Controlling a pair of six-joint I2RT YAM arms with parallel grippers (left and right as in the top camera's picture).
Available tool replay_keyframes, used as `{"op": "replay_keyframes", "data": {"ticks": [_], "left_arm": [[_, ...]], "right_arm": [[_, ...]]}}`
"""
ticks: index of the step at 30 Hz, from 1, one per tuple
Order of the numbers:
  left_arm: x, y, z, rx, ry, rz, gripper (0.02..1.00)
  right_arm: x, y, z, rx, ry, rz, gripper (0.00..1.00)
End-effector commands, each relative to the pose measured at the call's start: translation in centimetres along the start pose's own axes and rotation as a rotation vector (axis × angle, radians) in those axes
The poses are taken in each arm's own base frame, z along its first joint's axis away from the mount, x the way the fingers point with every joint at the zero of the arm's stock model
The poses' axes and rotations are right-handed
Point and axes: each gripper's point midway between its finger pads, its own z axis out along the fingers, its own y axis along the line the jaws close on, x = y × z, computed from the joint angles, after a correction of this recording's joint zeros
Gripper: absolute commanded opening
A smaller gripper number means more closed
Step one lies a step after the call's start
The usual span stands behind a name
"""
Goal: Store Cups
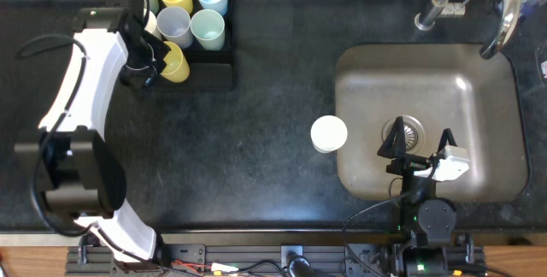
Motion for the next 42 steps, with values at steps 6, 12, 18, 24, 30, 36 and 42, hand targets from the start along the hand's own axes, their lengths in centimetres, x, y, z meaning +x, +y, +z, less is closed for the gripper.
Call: {"op": "replay_keyframes", "data": {"ticks": [6,12,18,24,30,36,42], "left_arm": [[0.1,0.2,0.8,-0.016,0.008,-0.016,0.038],[0.1,0.2,0.8,-0.016,0.009,-0.015,0.796],[0.1,0.2,0.6,-0.012,0.006,-0.015,1.000],[-0.3,-0.3,-3.1,0.070,-0.046,-0.016,0.998],[1.0,1.9,-11.9,0.186,-0.134,0.048,1.000],[6.2,9.7,-19.1,0.196,-0.179,0.258,1.000],[9.5,18.3,-16.7,0.195,-0.367,0.322,1.000]], "right_arm": [[0.3,-0.1,0.0,0.002,-0.003,0.000,0.998],[0.3,-0.1,0.0,0.002,-0.003,0.000,0.998],[0.3,-0.1,0.0,0.002,-0.003,0.000,0.998],[0.3,-0.1,0.0,0.002,-0.003,0.000,0.996],[0.3,-0.1,0.0,0.002,-0.003,0.000,0.998],[0.3,-0.1,0.0,0.002,-0.003,0.000,0.998],[0.3,-0.1,0.0,0.002,-0.003,0.000,0.996]]}}
